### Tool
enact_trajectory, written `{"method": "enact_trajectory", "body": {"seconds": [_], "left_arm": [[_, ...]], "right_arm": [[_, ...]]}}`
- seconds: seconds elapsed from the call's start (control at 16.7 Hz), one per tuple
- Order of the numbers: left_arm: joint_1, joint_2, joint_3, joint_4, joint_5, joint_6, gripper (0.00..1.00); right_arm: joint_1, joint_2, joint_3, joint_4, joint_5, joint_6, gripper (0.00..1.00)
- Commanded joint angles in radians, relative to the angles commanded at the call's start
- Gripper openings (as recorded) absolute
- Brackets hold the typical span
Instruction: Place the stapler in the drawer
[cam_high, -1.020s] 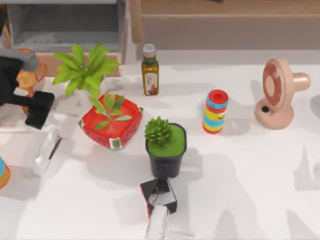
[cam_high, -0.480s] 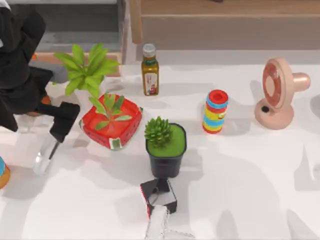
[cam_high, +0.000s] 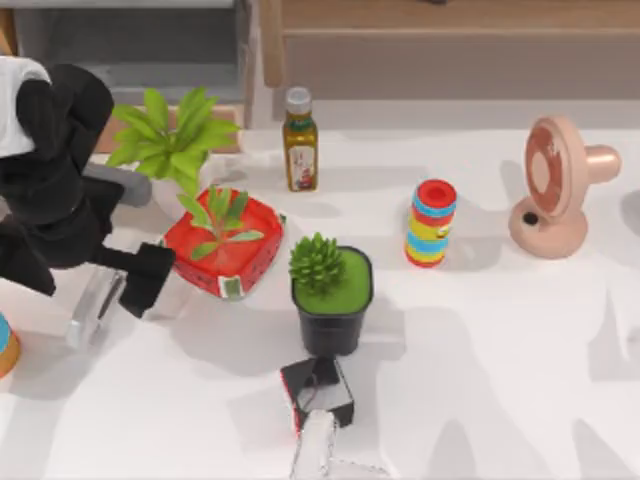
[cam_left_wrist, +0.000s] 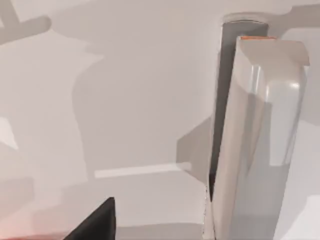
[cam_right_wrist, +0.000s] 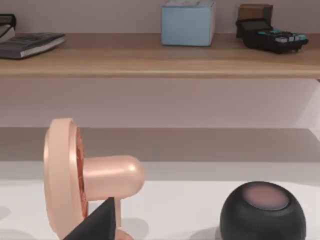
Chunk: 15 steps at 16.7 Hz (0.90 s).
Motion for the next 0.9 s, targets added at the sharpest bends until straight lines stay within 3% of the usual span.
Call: {"method": "enact_trajectory", "body": {"seconds": [0.48, 0.9], "left_arm": [[0.021, 0.063, -0.017, 0.083, -0.001, 0.02, 1.0], [0.021, 0.063, -0.017, 0.083, -0.001, 0.02, 0.47]], "right_arm": [[0.0, 0.0, 0.0, 0.0, 0.0, 0.0, 1.0], [0.0, 0.0, 0.0, 0.0, 0.0, 0.0, 1.0]]}}
